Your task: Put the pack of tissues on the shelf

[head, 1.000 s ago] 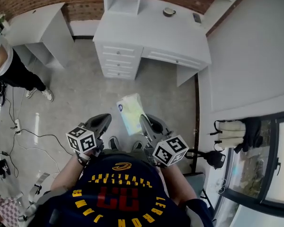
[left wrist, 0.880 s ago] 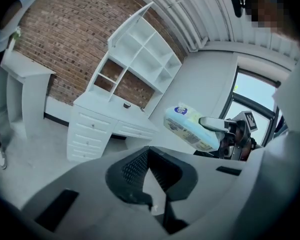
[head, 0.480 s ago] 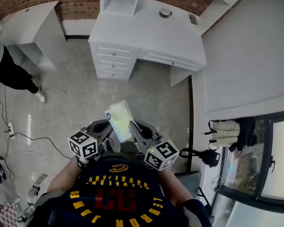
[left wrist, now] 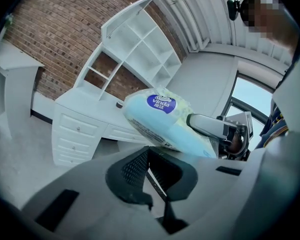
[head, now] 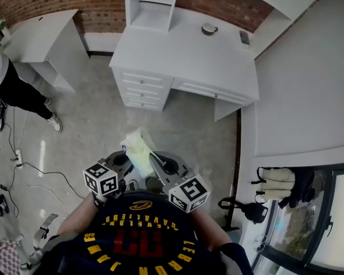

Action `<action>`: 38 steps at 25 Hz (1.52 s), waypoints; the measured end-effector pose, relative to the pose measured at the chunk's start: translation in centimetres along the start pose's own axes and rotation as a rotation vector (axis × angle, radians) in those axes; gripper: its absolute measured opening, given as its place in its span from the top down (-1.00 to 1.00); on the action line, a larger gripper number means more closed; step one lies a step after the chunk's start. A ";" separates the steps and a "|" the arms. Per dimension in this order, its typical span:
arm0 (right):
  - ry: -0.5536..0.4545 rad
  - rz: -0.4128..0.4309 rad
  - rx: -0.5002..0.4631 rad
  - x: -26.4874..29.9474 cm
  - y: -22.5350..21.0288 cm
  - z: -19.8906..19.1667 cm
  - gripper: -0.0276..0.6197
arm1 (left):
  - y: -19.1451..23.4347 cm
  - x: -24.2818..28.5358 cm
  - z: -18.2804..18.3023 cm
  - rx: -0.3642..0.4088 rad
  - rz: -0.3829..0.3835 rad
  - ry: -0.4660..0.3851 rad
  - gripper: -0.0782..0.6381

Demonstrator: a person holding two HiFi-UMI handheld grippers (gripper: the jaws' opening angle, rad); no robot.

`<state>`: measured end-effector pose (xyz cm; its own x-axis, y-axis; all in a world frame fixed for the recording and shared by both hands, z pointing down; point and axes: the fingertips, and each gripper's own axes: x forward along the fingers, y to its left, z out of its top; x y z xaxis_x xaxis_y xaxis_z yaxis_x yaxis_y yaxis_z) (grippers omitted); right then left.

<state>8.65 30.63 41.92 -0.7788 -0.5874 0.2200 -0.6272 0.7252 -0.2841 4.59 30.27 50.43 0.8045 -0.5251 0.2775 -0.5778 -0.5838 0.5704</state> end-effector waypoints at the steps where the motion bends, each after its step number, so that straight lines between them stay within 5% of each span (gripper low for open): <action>1: 0.006 0.010 -0.011 0.3 -0.9 0.3 0.89 | 0.3 0.9 0.5 0.002 0.009 0.002 0.78; 18: -0.005 0.107 -0.077 1.6 -12.4 5.6 0.89 | 2.3 10.8 7.9 -0.002 0.108 -0.037 0.78; 38: 0.058 -0.020 -0.047 5.2 -22.4 6.2 0.90 | 10.2 13.1 9.7 -0.085 0.209 -0.031 0.78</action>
<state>18.72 9.13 43.62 -0.7646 -0.5807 0.2796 -0.6410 0.7306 -0.2353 7.89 11.39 52.40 0.6634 -0.6486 0.3730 -0.7165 -0.4069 0.5667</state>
